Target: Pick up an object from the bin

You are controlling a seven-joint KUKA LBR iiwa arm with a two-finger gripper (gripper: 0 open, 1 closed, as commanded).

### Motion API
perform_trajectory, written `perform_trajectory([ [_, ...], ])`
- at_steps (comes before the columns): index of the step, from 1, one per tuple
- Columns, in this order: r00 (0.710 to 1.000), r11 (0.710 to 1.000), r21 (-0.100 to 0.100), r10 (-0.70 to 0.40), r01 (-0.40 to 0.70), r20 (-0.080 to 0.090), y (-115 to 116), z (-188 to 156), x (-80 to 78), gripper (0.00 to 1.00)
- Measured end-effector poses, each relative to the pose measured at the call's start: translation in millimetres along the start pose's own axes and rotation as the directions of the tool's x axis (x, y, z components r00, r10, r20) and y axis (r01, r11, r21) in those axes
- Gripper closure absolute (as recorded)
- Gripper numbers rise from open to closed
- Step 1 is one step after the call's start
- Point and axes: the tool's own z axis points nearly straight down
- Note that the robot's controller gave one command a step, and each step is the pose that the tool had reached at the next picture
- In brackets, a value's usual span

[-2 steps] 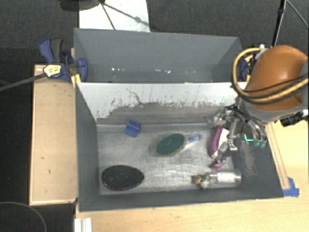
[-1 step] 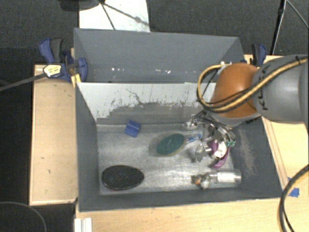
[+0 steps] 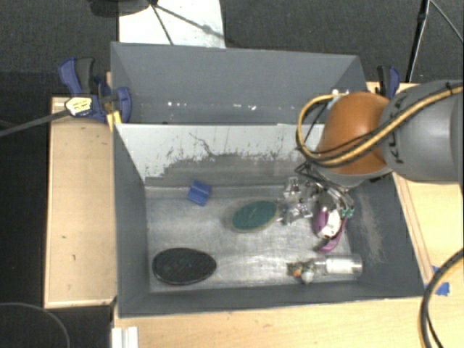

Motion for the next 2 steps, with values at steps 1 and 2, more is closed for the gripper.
perform_trajectory([
  [1,0.999,0.999,0.0,-0.044,0.044,-0.007,-3,-122,-11.0,1.0],
  [2,0.908,0.908,-0.004,-0.419,0.419,-0.008,-11,-189,-5.9,1.0],
])
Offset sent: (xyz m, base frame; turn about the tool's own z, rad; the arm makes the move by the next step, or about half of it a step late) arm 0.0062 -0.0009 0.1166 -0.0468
